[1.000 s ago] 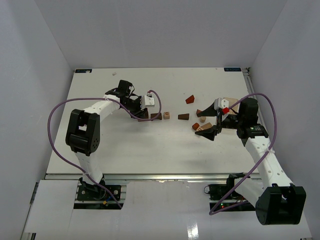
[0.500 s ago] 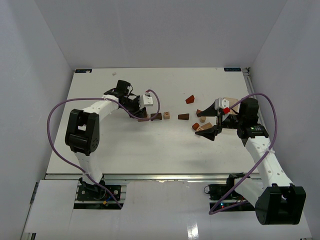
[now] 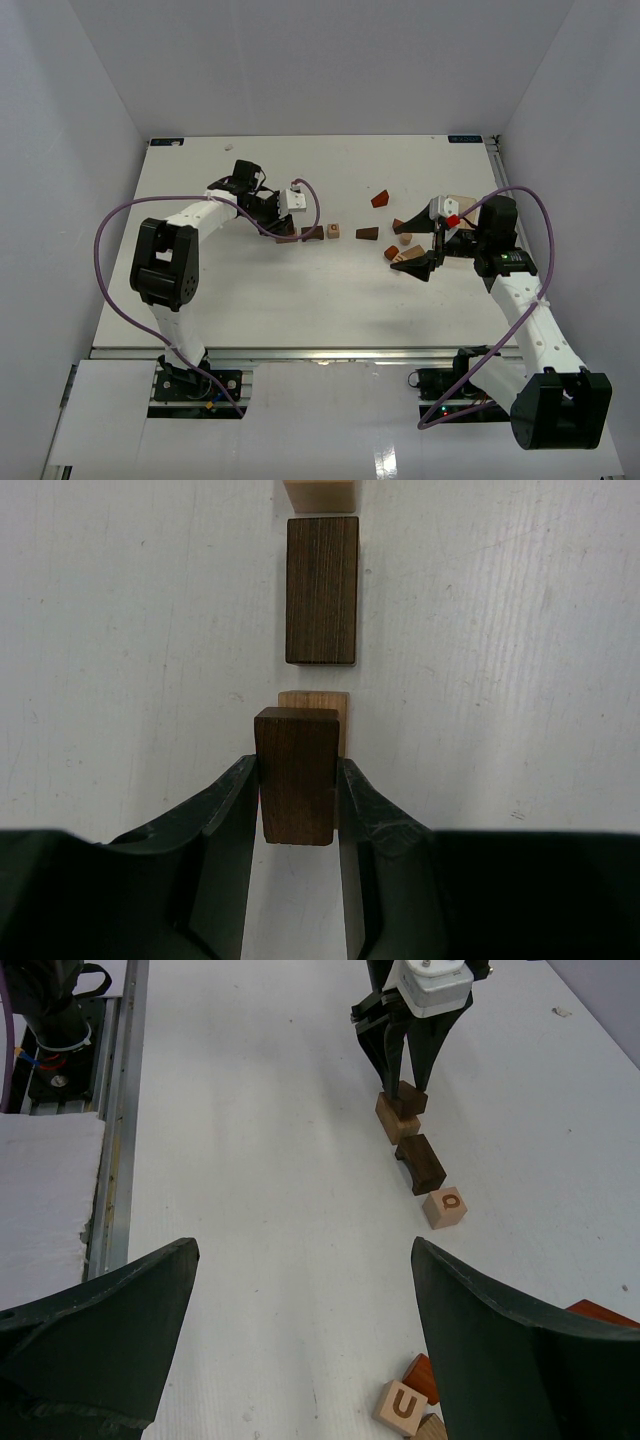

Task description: Build the wood block tower

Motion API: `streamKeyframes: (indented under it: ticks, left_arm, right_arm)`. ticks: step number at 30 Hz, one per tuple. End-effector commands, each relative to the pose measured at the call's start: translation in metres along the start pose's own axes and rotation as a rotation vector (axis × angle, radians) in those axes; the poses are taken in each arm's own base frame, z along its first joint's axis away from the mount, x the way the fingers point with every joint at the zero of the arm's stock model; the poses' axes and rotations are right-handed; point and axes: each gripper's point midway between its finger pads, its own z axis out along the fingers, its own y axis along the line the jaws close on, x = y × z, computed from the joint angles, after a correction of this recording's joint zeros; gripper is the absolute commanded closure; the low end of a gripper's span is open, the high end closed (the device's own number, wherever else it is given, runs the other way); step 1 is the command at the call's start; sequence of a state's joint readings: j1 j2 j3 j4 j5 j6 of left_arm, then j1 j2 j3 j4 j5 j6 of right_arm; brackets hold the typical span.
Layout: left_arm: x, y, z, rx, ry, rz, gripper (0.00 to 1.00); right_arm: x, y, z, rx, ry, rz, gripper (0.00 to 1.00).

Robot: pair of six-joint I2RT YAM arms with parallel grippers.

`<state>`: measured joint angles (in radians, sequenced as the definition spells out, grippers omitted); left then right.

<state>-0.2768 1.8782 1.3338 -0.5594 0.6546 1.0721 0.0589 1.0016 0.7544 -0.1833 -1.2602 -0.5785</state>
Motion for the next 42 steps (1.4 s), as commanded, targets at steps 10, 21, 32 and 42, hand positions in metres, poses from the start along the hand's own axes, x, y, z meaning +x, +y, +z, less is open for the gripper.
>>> streamKeyframes:
  ticks: [10, 21, 32, 42]
  left_arm:
    - [-0.0139, -0.002, -0.0046, 0.01, -0.066, 0.007, 0.72]
    - [-0.0109, -0.0047, -0.0024, 0.018, -0.064, -0.002, 0.69]
    - [-0.0091, -0.0076, 0.0004, 0.029, -0.065, -0.011, 0.67]
    - [-0.0099, -0.0057, 0.001, 0.027, -0.067, -0.011, 0.63]
  right_arm:
    - [-0.0004, 0.0025, -0.0004, -0.016, -0.014, 0.011, 0.07]
    - [-0.0007, 0.002, -0.0007, -0.015, -0.015, 0.012, 0.07]
    - [-0.0009, 0.0021, -0.0011, -0.016, -0.017, 0.013, 0.07]
    - [-0.0008, 0.002, -0.0011, -0.015, -0.016, 0.014, 0.07]
